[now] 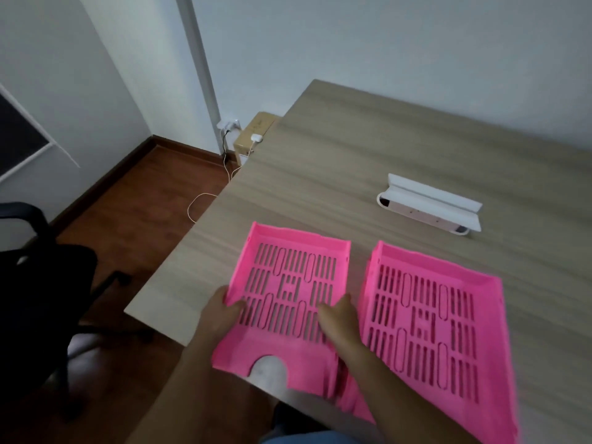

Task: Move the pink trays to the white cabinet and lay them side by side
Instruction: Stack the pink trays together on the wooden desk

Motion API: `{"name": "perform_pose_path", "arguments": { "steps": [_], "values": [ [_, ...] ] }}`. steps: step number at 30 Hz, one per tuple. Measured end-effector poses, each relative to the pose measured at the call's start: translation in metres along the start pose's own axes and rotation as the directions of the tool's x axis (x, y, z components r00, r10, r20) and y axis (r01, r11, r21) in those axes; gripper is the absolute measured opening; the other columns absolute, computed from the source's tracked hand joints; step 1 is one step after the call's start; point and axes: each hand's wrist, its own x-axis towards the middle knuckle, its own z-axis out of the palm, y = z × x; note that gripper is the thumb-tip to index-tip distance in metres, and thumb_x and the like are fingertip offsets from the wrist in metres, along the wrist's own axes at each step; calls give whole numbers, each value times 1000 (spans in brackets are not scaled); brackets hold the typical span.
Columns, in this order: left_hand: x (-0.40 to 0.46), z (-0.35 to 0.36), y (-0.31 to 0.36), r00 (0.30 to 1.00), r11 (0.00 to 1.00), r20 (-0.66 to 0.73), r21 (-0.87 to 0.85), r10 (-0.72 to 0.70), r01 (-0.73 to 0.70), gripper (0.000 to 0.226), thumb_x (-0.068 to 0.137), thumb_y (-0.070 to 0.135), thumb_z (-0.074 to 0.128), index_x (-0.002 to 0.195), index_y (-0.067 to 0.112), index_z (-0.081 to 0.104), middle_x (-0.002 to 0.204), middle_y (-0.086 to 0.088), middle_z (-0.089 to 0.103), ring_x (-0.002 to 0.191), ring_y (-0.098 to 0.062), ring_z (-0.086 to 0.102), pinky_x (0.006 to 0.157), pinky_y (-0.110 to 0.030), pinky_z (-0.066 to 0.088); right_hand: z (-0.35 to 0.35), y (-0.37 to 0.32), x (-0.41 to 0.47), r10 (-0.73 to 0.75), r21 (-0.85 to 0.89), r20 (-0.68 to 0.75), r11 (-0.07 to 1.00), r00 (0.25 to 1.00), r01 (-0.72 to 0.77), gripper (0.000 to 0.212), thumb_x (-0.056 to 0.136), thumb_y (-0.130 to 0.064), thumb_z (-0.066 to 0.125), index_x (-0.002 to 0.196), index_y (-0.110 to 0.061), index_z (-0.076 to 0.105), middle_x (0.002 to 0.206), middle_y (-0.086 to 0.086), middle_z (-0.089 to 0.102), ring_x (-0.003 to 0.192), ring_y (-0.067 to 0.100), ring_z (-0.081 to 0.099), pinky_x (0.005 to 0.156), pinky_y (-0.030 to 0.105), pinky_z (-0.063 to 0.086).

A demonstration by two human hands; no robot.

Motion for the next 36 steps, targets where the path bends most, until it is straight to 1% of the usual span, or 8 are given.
{"name": "perform_pose_path", "arguments": {
  "steps": [5, 10, 17, 21, 23, 26, 30, 36],
  "values": [
    [-7, -29, 28, 998, 997, -59, -64, 36, -40, 42, 89, 25, 64, 115, 1, 42, 103, -9, 55, 89, -28, 64, 71, -42, 54, -31, -35, -16, -236, 54, -27, 970, 971, 237, 54, 91, -26, 55, 145, -20, 53, 125, 2, 72, 95, 27, 74, 71, 27, 61],
    [-46, -27, 91, 968, 966, -84, -91, 235, -242, 41, 93, 30, 60, 120, 8, 38, 106, -3, 53, 87, -20, 57, 81, -44, 46, -96, -44, -40, -359, 232, -162, 892, 919, 389, 55, 93, -30, 55, 147, -24, 51, 140, -2, 65, 124, 16, 64, 107, 45, 50],
    [-85, 83, 130, 890, 897, 120, -7, 440, -443, 48, 87, 39, 63, 119, 19, 32, 101, 5, 65, 82, -14, 70, 77, -35, 56, -211, 34, -44, -143, 386, -430, 864, 892, 324, 26, 93, -7, 61, 114, -20, 70, 102, 2, 76, 80, 2, 74, 77, 35, 59],
    [-98, 151, 124, 861, 888, 265, 31, 435, -458, 44, 90, 34, 62, 115, 18, 30, 103, 3, 65, 81, -7, 69, 69, -18, 55, -259, 95, -40, -5, 391, -510, 889, 860, 237, 16, 90, -12, 64, 88, -25, 72, 92, 6, 74, 85, 28, 69, 81, 45, 55],
    [-105, 171, 118, 864, 889, 274, 57, 423, -454, 44, 89, 33, 63, 114, 17, 30, 104, 0, 65, 84, -15, 70, 72, -26, 56, -271, 114, -40, 31, 385, -524, 900, 851, 204, 17, 90, -11, 64, 82, -25, 71, 87, 4, 72, 82, 26, 65, 81, 47, 55],
    [-109, 187, 108, 879, 899, 264, 79, 397, -430, 43, 90, 32, 62, 112, 15, 30, 103, -3, 66, 84, -20, 72, 73, -36, 61, -270, 128, -40, 40, 377, -505, 909, 862, 179, 19, 91, -9, 63, 78, -23, 67, 82, 1, 69, 79, 22, 62, 80, 41, 52],
    [-112, 193, 98, 882, 895, 250, 100, 400, -435, 39, 93, 28, 60, 112, 15, 29, 93, 6, 60, 71, -3, 66, 54, -13, 52, -257, 143, -42, 85, 427, -477, 892, 875, 146, 12, 90, -10, 62, 86, -20, 68, 82, -1, 70, 74, 20, 64, 72, 35, 51],
    [-112, 193, 94, 900, 917, 218, 47, 378, -396, 35, 95, 22, 58, 114, 14, 31, 85, 7, 61, 59, -2, 70, 46, -10, 52, -253, 143, -39, 56, 438, -439, 885, 897, 159, 11, 91, -10, 61, 96, -16, 69, 87, 0, 72, 73, 19, 67, 63, 29, 48]
  ]
}}
